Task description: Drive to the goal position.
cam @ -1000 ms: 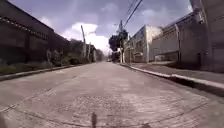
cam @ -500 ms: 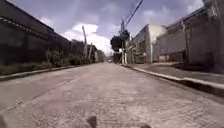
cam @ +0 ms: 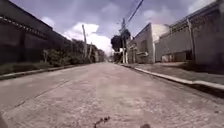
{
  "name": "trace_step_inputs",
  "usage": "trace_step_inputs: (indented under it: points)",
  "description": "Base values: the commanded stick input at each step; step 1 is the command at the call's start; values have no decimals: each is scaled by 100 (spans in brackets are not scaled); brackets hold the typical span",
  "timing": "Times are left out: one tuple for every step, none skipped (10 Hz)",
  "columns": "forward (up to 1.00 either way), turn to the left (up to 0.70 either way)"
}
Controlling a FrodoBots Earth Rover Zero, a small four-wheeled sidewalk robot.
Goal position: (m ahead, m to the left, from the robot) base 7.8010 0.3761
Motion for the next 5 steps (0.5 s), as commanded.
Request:
trace_step_inputs:
  points:
    - [85, 1]
    - [85, 1]
    - [85, 1]
    - [85, 1]
    - [85, 1]
